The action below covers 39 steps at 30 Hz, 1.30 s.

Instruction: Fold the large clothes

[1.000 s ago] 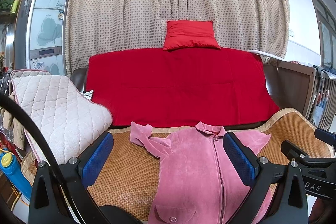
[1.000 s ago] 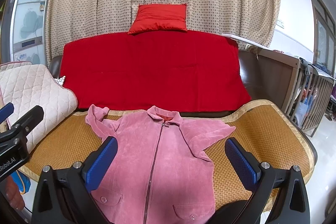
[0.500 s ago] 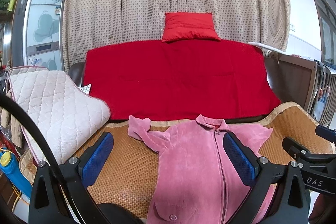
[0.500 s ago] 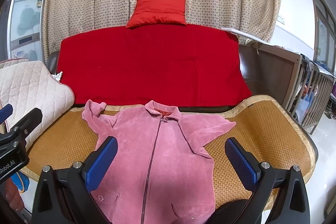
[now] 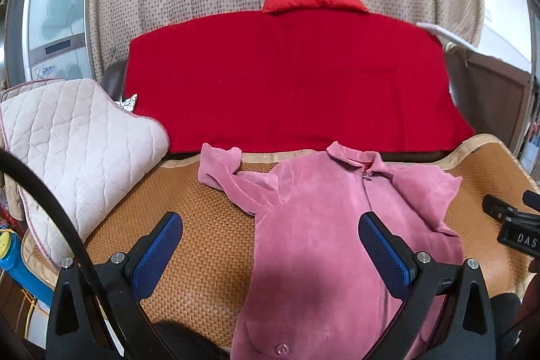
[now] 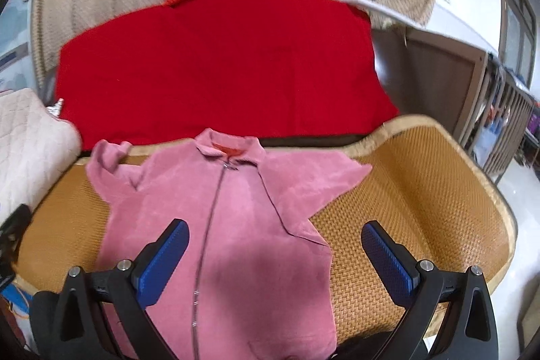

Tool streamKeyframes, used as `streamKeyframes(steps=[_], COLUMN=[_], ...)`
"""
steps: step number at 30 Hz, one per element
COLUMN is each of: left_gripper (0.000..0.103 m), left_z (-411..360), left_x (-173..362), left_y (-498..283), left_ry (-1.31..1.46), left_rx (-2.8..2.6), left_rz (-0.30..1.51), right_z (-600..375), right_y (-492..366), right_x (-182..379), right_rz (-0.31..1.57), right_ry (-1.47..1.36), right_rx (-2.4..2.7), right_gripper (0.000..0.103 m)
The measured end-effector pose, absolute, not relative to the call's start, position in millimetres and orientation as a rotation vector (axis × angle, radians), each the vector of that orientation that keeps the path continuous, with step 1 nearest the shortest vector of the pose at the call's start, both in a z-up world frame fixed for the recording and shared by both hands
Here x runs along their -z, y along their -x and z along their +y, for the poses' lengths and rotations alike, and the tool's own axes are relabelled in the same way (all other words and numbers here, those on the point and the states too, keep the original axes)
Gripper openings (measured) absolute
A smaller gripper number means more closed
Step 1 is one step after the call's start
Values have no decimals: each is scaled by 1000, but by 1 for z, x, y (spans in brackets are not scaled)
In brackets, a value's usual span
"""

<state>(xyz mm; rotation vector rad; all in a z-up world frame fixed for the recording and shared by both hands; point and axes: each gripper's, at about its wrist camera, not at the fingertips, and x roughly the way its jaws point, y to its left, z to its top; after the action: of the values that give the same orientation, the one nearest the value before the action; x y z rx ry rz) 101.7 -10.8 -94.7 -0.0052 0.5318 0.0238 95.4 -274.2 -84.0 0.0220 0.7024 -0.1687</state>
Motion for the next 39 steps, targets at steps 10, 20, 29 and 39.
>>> streamKeyframes(steps=[10, 20, 29, 39], left_gripper=[103, 103, 103, 103], left_z=[-4, 16, 46, 47], left_x=[114, 134, 143, 149], left_y=[-151, -183, -191, -203], left_ry=[14, 53, 86, 40], left_rx=[-60, -108, -180, -199], left_rz=[594, 634, 642, 664], right_z=[-288, -278, -252, -266], right_y=[-160, -206, -227, -244], right_x=[113, 134, 143, 154], right_rz=[767, 821, 836, 844], right_ry=[-34, -45, -25, -74], right_rx=[194, 181, 142, 121], right_gripper=[103, 103, 103, 103])
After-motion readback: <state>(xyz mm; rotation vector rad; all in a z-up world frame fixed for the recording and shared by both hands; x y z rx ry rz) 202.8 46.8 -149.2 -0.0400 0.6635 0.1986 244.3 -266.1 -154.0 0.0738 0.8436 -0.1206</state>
